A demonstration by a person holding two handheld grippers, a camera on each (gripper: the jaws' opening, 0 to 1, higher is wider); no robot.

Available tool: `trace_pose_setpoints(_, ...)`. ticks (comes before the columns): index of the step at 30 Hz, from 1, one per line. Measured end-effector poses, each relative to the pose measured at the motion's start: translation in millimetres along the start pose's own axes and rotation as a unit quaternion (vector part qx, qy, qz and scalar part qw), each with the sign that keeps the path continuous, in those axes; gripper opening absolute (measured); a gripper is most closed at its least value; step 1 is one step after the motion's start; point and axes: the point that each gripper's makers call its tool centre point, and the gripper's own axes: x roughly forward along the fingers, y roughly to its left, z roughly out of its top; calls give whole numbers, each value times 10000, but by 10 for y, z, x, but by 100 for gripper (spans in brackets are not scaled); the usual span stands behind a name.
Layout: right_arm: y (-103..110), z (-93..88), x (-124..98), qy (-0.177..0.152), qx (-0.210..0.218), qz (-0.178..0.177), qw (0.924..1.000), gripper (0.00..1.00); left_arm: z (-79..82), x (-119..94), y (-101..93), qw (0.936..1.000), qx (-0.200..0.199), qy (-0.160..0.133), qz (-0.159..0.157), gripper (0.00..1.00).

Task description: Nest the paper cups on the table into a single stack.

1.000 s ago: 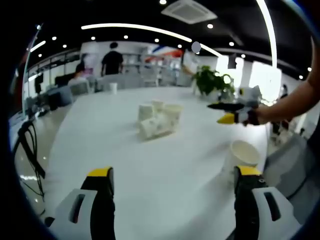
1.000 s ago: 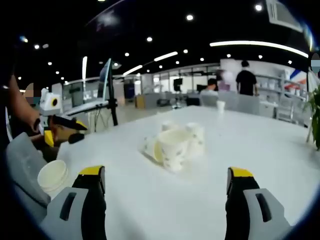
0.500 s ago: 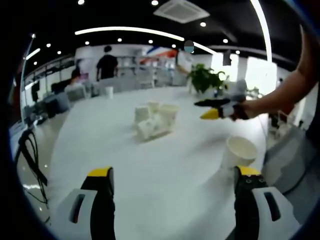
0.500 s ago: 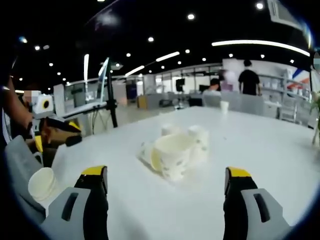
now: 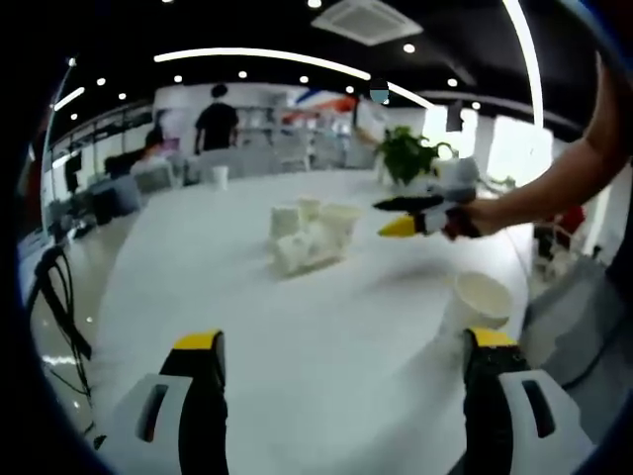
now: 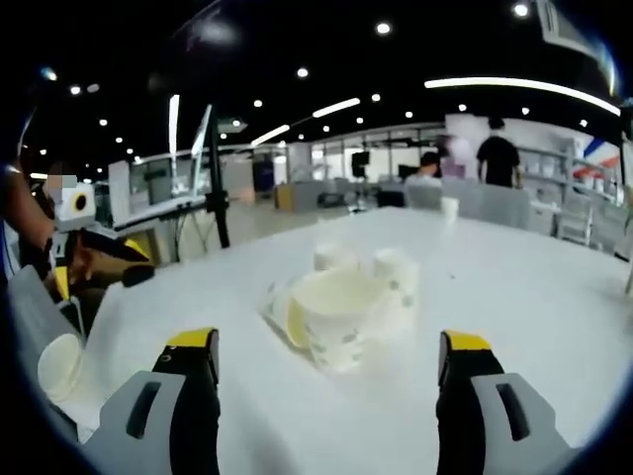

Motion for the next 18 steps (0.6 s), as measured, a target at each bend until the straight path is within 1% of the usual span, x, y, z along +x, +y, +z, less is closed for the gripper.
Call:
trace_pose_setpoints(6, -83, -12, 104, 49, -26, -21, 10000, 87, -24, 14, 5, 10000, -29, 22, -4, 98)
trace_pose_setpoints(10, -147, 9, 183, 89, -165, 3, 9998, 86, -18, 10, 8, 10000, -39, 26, 6, 98)
trace_pose_setpoints(14, -164, 59, 246, 71, -234, 32, 9997, 83, -35, -4, 30, 10000, -56, 50, 36, 98)
trace_pose_setpoints(18, -171, 64, 331, 93, -287, 83, 9995, 81, -57, -22, 43, 9999, -90, 76, 61, 98)
